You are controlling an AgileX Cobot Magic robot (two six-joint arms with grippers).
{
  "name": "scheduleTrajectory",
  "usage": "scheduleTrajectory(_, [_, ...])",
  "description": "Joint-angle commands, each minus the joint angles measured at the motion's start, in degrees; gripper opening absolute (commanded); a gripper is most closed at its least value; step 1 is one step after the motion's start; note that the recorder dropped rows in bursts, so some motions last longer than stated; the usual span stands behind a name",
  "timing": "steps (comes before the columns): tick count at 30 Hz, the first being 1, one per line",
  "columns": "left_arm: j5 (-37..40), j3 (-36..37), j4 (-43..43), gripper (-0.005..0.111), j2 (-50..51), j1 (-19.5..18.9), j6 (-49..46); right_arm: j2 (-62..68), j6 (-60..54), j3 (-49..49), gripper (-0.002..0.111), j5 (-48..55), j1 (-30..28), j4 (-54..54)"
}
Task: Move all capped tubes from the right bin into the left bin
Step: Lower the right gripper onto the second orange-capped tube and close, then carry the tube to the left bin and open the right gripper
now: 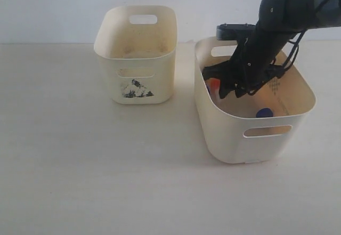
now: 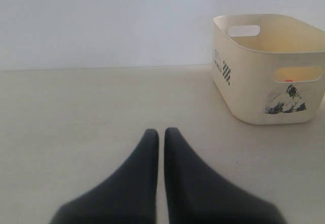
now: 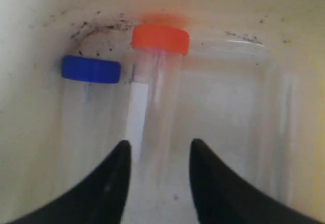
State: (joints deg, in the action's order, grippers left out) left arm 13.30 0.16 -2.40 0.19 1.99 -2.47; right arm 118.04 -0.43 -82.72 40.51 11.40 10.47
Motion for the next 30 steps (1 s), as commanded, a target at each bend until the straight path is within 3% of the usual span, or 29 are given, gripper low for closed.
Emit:
scheduleTrajectory(1, [-0.4, -0.2, 0.1, 0.004, -0.2, 0.0, 0.5, 0.6, 0.1, 0.1, 0.066, -0.9, -0.1, -0.3])
scheduleTrajectory(8, [-0.4, -0.2, 0.1, 0.004, -0.2, 0.0, 0.5, 1.1, 0.1, 0.1, 0.046, -3.8, 0.4, -0.1])
scheduleTrajectory(16, [-0.4, -0.2, 0.1, 0.004, -0.2, 0.0, 0.5, 5.2, 1.5, 0.1, 0.045, -4.2, 1.2, -0.3])
scheduleTrajectory(18, [-0.4, -0.2, 0.1, 0.004, -0.2, 0.0, 0.5, 5.2, 1.8, 0.1, 0.035, -3.9, 1.2, -0.3])
scheduleTrajectory(21, [-0.4, -0.2, 0.1, 0.004, -0.2, 0.0, 0.5, 4.6, 1.5, -0.2, 0.003, -2.4, 1.2, -0.3])
scheduleTrajectory(22, [-0.4, -0.2, 0.1, 0.004, -0.2, 0.0, 0.5, 4.1, 1.3, -0.7, 0.000, -1.6, 1.2, -0.4])
scheduleTrajectory(30, [-0.4, -0.2, 0.1, 0.004, -0.2, 0.0, 0.5, -4.5, -0.6, -7.8, 0.000, 8.3, 1.2, -0.8])
